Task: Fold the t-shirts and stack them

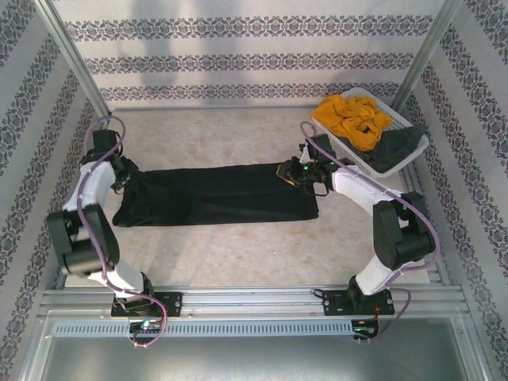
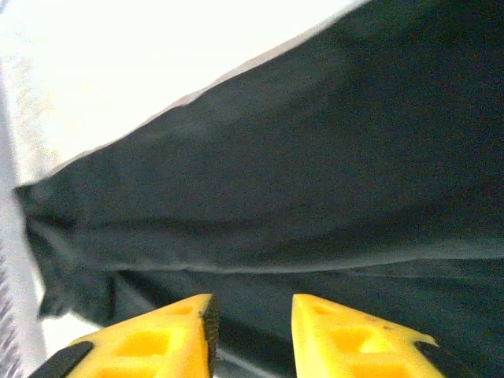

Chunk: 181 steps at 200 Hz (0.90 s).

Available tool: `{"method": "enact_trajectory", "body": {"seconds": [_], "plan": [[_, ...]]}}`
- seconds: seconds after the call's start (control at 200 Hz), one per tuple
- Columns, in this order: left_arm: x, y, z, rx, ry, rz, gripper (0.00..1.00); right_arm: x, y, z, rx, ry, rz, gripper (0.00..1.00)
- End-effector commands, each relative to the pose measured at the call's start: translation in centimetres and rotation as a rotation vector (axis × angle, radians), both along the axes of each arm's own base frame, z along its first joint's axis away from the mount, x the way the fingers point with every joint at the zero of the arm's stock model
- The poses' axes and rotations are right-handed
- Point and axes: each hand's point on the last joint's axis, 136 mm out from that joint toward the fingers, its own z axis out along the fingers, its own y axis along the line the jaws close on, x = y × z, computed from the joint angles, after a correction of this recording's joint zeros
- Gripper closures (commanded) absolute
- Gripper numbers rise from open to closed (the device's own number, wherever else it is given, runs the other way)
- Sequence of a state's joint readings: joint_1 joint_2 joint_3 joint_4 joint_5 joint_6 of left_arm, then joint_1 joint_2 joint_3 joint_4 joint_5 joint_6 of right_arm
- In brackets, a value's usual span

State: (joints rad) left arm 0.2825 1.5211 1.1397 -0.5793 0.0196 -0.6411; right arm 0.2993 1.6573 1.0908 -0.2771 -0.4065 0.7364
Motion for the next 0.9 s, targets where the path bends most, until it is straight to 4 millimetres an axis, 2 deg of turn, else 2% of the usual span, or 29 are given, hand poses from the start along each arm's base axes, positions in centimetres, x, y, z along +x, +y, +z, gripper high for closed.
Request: {"method": "enact_trajectory", "body": {"seconds": [0.0, 0.08, 0.17, 0.265, 0.385, 0.495, 0.689, 0.809, 0.899], "plan": [[-3.1, -4.5, -2.9, -0.174, 0.055, 0.075, 0.62, 1.2, -3.3, -1.9, -0.210, 0.042, -0.033, 0.73], [-3.9, -7.8, -5.2, -0.263, 0.077, 0.081, 0.62, 2.5, -3.9, -3.2, -0.282, 0.077, -0.030, 0.74], [-4.2, -9.8, -7.3, -0.305, 0.101, 0.108, 0.63, 3.8, -4.0, -4.8, -0.339, 0.125, -0.022, 0.74], [-4.0, -10.6, -9.3, -0.343, 0.132, 0.150, 0.64, 4.6, -3.9, -6.3, -0.402, 0.189, 0.013, 0.74], [-3.2, -10.4, -11.1, -0.333, 0.184, 0.168, 0.65, 3.3, -4.4, -8.1, -0.491, 0.301, 0.042, 0.72], [-1.3, -10.4, -12.1, -0.323, 0.212, 0.138, 0.65, 1.0, -5.4, -9.1, -0.519, 0.381, 0.021, 0.71], [5.4, -11.3, -12.9, -0.294, 0.210, 0.005, 0.65, -4.9, -7.0, -9.4, -0.575, 0.489, -0.022, 0.68], [10.2, -13.4, -13.3, -0.294, 0.186, -0.084, 0.65, -9.3, -6.8, -9.6, -0.586, 0.529, -0.047, 0.68], [13.6, -16.2, -13.7, -0.324, 0.148, -0.146, 0.65, -12.3, -5.7, -10.1, -0.550, 0.554, -0.076, 0.67]]}}
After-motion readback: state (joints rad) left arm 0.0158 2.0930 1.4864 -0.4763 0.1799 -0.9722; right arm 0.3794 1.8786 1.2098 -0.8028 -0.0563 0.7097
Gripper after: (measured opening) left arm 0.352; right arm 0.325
